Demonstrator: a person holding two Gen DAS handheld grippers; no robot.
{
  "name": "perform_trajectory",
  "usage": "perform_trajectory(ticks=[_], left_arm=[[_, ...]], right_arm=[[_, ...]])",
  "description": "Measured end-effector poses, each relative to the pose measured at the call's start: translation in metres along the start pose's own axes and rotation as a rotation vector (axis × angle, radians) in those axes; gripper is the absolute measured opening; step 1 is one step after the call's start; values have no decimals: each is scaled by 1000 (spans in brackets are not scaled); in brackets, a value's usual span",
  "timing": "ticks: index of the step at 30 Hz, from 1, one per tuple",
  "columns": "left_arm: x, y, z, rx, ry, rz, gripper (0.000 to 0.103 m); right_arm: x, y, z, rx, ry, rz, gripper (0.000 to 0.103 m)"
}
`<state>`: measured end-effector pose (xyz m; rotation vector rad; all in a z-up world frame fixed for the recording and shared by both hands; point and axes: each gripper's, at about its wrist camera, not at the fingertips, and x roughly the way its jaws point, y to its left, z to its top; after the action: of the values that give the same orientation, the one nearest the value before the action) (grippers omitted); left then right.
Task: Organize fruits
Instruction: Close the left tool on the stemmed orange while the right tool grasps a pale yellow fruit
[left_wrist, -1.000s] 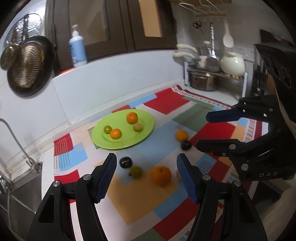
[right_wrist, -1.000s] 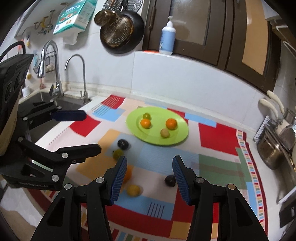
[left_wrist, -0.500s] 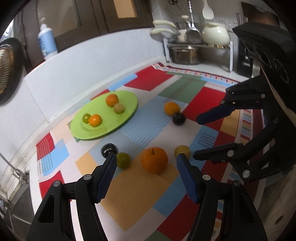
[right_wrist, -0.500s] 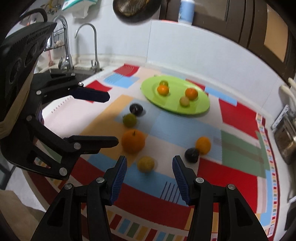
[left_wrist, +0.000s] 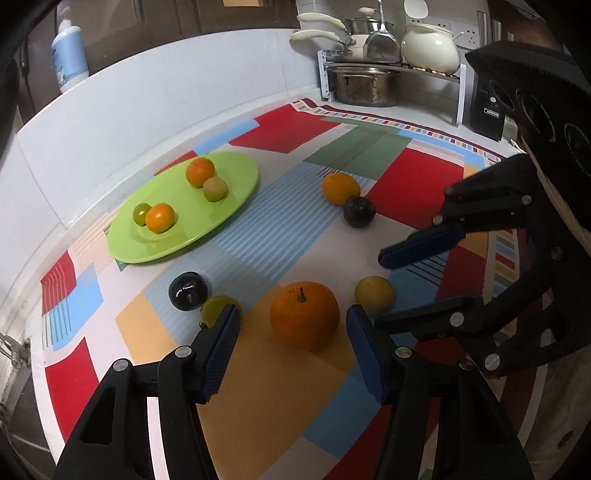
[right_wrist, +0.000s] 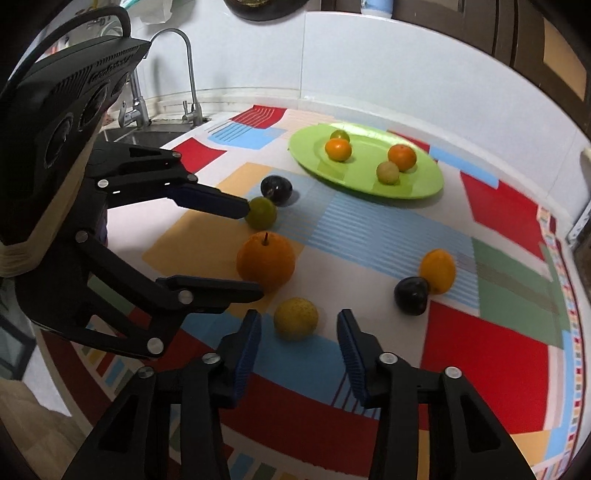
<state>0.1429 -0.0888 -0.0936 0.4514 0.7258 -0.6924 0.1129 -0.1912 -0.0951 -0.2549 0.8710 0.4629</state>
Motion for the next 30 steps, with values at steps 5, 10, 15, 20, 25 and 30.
perform_trajectory(ticks=[5, 10, 15, 20, 25, 30], left_arm=[[6, 2, 2, -29, 8, -20, 54], [10, 3, 3, -53, 18, -37, 48], [9, 2, 3, -70, 26, -48, 41], [3, 3, 4, -125, 33, -21, 41], [-14, 3, 8, -188, 6, 9, 41], [-29, 4, 11, -210, -23, 42, 41]], right_arm=[[6, -4, -2, 24, 6, 25, 36], [9, -7, -2, 50, 9, 58, 29], [6, -7, -4, 64, 0, 54, 29], [1, -10, -5, 86, -14, 35, 29], [-8, -14, -3, 117, -42, 19, 29], [-18, -17, 3, 134, -74, 6, 29]])
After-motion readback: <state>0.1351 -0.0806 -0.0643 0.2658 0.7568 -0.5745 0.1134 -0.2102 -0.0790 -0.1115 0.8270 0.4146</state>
